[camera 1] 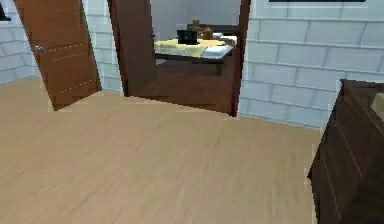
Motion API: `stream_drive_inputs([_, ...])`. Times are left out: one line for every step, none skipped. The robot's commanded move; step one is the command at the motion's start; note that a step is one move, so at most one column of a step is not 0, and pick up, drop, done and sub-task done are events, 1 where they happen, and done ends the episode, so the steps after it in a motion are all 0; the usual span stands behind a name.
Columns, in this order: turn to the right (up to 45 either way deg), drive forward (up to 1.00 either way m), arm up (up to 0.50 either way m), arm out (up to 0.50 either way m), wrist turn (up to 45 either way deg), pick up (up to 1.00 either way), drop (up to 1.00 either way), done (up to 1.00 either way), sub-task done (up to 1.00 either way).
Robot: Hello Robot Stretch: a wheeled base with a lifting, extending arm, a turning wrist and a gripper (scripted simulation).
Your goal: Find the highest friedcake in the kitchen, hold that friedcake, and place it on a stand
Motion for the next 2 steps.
stream_drive_inputs([15.0, 0.00, 0.00, 0.00, 0.0, 0.00, 0.00, 0.00, 0.00])
stream_drive_inputs([0.0, 0.40, 0.00, 0.00, 0.0, 0.00, 0.00, 0.00, 0.00])
